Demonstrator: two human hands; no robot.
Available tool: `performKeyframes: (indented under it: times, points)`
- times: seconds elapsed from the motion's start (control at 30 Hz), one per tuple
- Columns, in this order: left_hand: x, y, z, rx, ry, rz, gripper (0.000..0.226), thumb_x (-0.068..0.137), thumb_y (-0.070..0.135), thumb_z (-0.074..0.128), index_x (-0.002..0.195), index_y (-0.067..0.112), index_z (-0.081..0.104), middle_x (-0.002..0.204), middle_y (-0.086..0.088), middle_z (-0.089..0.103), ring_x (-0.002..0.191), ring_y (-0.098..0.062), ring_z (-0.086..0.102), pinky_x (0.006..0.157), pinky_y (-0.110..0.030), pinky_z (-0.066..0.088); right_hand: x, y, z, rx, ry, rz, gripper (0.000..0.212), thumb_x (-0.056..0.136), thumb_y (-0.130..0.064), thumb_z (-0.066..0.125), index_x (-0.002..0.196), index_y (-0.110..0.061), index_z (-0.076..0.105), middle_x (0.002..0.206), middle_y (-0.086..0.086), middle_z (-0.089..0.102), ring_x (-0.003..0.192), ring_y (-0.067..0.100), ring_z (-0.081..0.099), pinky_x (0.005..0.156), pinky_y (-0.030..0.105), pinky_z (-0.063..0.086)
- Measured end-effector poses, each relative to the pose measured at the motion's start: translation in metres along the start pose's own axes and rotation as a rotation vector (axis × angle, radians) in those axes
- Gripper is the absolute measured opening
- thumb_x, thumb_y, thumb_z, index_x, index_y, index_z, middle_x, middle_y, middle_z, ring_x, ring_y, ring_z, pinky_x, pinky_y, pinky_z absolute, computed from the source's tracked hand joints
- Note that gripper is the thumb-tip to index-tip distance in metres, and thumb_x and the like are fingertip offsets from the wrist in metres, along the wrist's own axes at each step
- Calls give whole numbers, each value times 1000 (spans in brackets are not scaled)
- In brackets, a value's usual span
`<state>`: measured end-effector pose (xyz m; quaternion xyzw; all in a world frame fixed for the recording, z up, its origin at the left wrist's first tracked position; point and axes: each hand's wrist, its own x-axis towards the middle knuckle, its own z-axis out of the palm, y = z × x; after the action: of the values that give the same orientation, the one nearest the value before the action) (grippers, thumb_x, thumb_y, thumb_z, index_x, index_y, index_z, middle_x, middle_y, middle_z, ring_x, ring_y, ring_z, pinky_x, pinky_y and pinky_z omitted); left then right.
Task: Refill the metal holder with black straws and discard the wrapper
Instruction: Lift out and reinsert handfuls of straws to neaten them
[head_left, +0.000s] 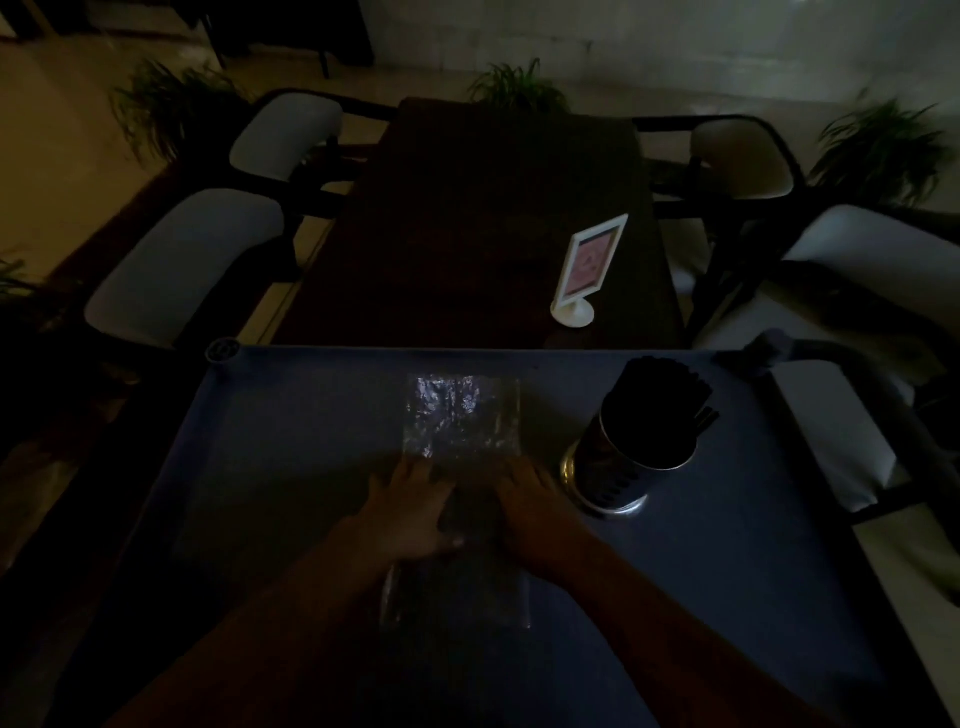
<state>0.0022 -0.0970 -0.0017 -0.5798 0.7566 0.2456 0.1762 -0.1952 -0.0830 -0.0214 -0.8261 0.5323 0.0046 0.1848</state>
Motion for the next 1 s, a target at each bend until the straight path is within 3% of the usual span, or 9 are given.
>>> performKeyframes:
  times: [0.1, 0.23, 0.37, 0.43, 0.57, 0.67, 0.8, 0.9, 1.0]
  points:
    - [0, 13, -14, -92, 135, -22, 61, 84, 52, 59, 138, 27, 46, 152, -7, 34, 140, -30, 31, 112, -55, 29, -20, 7, -27, 183, -20, -41, 54, 90, -31, 59, 141, -20, 45, 142, 9, 49, 129, 27, 47, 105, 37, 40]
    - [-2, 45, -38, -361, 200, 114, 33, 89, 34, 65, 117, 17, 66, 117, -3, 69, 108, -18, 63, 95, -33, 49, -59, 34, -66, 365, -71, 82, 38, 90, -29, 65, 126, -17, 61, 117, 5, 68, 105, 20, 64, 88, 33, 51]
    - [-4, 85, -62, -589, 306, 161, 29, 88, 28, 68, 116, 20, 66, 105, 4, 70, 97, -9, 66, 87, -27, 52, -88, 69, -93, 530, -27, 220, 29, 91, -16, 66, 118, -5, 65, 113, 12, 69, 102, 19, 65, 86, 27, 48]
    - [-4, 106, -73, -701, 331, 193, 40, 87, 25, 70, 126, 19, 59, 109, 5, 64, 95, -1, 61, 85, -26, 53, -101, 91, -106, 547, -21, 257, 24, 91, -14, 66, 113, -5, 68, 110, 11, 70, 98, 17, 65, 84, 26, 49]
    - [3, 135, -87, -839, 298, 235, 88, 79, 26, 79, 150, 21, 27, 150, 0, 40, 134, -16, 41, 102, -31, 40, -109, 133, -125, 495, 123, 284, 14, 88, -26, 69, 95, -14, 69, 90, -3, 70, 84, 12, 67, 74, 24, 49]
    - [14, 151, -94, -874, 271, 269, 102, 74, 26, 83, 152, 26, 19, 158, 0, 29, 143, -19, 29, 107, -35, 35, -102, 153, -133, 594, 269, 359, 28, 80, -36, 76, 98, -22, 60, 92, -11, 63, 85, 3, 62, 69, 22, 48]
    - [35, 164, -95, -977, 228, 238, 98, 73, 13, 83, 150, 24, 24, 151, -3, 40, 140, -20, 35, 104, -32, 37, -81, 155, -135, 824, 273, 293, 67, 73, -32, 84, 129, -26, 46, 121, -4, 51, 110, 13, 53, 85, 27, 48]
    - [47, 168, -92, -1044, 273, 173, 89, 72, 0, 81, 145, 18, 34, 140, -5, 52, 132, -20, 46, 102, -30, 45, -61, 149, -133, 891, 225, 212, 69, 74, -22, 84, 132, -19, 47, 132, 2, 53, 124, 17, 49, 101, 39, 46]
    - [52, 170, -90, -983, 300, 189, 82, 67, -2, 83, 138, 15, 45, 116, 7, 59, 114, -13, 56, 72, -6, 49, -47, 141, -131, 1022, 184, 187, 65, 76, -9, 81, 134, -9, 52, 131, 8, 60, 121, 17, 56, 105, 41, 47]
